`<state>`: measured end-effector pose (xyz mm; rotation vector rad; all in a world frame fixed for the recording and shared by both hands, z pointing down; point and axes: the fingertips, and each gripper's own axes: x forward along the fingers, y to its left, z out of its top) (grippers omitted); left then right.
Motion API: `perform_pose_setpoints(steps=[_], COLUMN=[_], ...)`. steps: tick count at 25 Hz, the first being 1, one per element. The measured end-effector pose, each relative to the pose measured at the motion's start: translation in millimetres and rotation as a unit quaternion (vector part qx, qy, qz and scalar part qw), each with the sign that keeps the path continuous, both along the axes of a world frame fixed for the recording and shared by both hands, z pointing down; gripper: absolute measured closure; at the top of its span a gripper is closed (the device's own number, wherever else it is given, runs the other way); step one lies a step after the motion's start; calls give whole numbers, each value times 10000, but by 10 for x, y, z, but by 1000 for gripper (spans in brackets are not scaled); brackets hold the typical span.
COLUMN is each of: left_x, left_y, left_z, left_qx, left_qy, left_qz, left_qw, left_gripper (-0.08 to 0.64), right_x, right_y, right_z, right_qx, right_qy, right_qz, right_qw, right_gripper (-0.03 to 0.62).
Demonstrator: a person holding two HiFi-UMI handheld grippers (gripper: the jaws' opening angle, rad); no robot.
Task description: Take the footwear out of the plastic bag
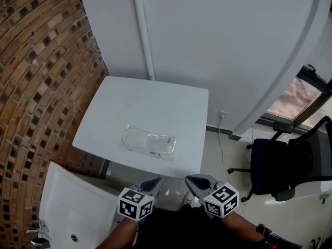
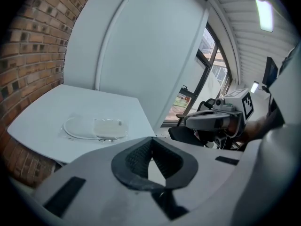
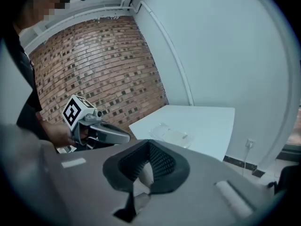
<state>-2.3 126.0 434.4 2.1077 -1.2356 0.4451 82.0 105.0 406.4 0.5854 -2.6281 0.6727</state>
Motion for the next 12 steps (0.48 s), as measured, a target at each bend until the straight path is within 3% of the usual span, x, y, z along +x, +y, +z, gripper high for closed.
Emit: perform_pose_setpoints(steps=[5, 9, 12], left_x=[223, 256, 163], left_y=[-216, -303, -336], left_z=[70, 88, 120], left_qx=[-61, -266, -379], left_qy=[-154, 14, -182], left_qz=[-197, -440, -433], left_qw=[9997, 9987, 9982], left_gripper=[552, 552, 552], right_x=[143, 156, 109], right_y=[-251, -352, -369], right_z=[108, 241, 319], right_qx=[-62, -221, -300], right_qy=[-116, -114, -111], right_qz=[-355, -518, -586], right_qw=[9993, 9983, 9978], right_gripper=[591, 591, 591])
